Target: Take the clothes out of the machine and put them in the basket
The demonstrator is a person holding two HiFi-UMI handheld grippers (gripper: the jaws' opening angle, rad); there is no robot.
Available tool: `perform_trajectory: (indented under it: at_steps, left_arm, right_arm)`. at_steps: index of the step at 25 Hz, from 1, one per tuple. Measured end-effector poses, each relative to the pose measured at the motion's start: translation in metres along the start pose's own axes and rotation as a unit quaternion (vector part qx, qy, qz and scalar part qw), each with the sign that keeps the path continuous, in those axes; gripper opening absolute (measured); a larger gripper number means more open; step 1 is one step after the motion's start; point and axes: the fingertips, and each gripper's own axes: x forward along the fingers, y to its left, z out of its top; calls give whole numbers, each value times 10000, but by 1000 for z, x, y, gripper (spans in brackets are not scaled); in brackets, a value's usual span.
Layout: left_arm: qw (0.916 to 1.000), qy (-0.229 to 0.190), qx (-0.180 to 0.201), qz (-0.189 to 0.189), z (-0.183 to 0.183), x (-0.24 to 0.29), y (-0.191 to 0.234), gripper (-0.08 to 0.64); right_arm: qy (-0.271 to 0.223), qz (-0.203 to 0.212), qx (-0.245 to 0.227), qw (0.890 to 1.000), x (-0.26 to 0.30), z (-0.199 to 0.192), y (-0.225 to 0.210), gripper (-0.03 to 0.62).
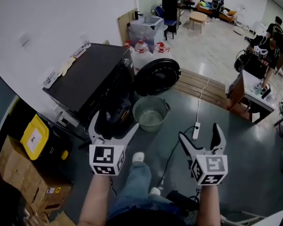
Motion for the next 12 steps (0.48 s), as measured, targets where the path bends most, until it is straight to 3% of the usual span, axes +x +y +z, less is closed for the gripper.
perform_trajectory:
  at_steps: [12]
  left_arm:
    - [9993, 104, -152, -317, -14, 138, 76, 568]
  right_arm:
    - [281, -104, -99, 9995, 147, 19, 10, 566]
